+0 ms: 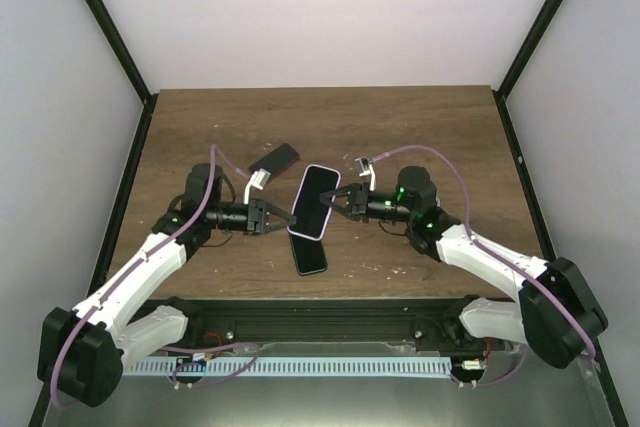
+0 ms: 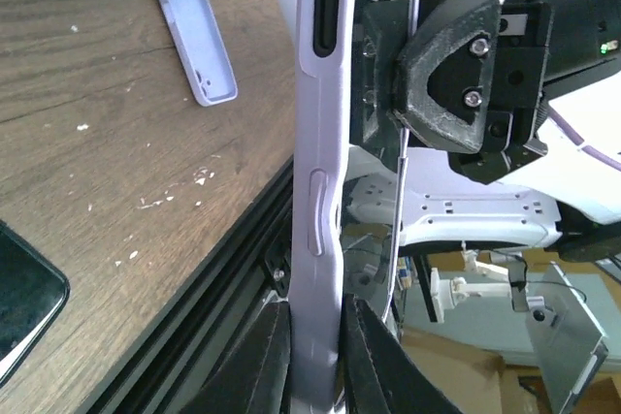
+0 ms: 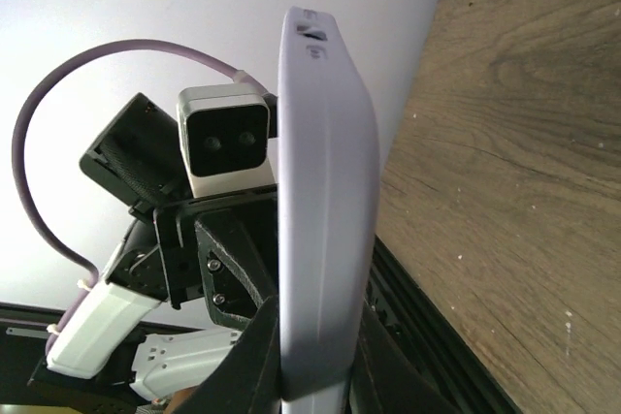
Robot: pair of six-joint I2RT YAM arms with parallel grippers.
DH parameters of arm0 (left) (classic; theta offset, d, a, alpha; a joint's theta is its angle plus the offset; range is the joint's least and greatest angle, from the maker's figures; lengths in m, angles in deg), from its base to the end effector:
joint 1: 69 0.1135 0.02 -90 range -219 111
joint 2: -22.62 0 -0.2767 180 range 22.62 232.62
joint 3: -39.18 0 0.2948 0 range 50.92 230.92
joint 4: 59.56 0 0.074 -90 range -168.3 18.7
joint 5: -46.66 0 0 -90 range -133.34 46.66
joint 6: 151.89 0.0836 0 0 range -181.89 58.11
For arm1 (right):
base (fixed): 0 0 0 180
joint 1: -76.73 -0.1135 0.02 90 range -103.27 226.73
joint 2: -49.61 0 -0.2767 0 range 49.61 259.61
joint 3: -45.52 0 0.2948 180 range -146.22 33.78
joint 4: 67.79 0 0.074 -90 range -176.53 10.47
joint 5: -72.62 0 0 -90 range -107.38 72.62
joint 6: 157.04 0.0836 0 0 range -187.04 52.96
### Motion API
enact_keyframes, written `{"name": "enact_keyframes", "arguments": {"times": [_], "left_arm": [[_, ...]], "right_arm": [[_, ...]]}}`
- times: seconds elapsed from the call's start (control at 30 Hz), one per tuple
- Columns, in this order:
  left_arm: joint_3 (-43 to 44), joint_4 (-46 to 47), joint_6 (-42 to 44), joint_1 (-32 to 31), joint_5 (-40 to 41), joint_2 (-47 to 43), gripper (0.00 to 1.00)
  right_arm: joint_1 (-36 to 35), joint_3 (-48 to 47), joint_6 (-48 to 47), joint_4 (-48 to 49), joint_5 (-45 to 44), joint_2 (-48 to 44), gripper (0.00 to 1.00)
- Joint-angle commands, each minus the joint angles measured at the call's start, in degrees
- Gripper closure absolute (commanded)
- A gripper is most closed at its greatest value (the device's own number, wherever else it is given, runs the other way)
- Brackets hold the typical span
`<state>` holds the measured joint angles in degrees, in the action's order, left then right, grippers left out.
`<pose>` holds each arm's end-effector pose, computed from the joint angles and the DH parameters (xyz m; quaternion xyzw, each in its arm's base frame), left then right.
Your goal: Put the phone into the phone case
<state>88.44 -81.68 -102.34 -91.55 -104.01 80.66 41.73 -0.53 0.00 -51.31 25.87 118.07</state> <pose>0.2154 -0.1684 0.2442 0.1292 0.7804 -0.5970 0.1334 0.2335 0.2334 0.2446 -0.0466 0.7317 0.6561 0.1788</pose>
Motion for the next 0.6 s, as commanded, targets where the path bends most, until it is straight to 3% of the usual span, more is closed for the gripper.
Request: {"name": "enact_keyframes", "arguments": {"times": [0.0,0.07,0.17,0.3,0.37,0.4,0.57], "left_arm": [[1.9,-6.1,5.2,0.1,2.6,0.1,0.87],[2.1,-6.7,5.9,0.1,3.5,-0.2,0.79],[3.4,-9.9,8.7,0.1,6.9,-0.4,0.57],[5.3,-15.3,12.1,0.1,14.2,-0.7,0.36],[5.9,-17.3,13.2,0.1,17.3,-0.8,0.09],[6.1,-18.3,13.8,0.1,18.6,-0.8,0.01],[5.8,-20.3,15.1,0.1,22.1,-0.1,0.0]], "right_arm": [[-0.2,-2.3,-4.6,-0.3,-0.5,-0.5,0.93],[0.0,-2.2,-5.8,-1.3,0.1,-0.7,0.93],[1.0,-2.4,-8.7,-4.1,1.3,-0.9,0.93],[3.1,-5.0,-18.1,-14.9,3.3,-0.1,0.93],[3.8,-8.1,-24.3,-25.5,2.8,1.3,0.93],[4.2,-9.6,-27.1,-29.5,3.1,2.3,0.93],[6.0,-15.7,-37.7,-44.7,1.5,8.7,0.93]]}}
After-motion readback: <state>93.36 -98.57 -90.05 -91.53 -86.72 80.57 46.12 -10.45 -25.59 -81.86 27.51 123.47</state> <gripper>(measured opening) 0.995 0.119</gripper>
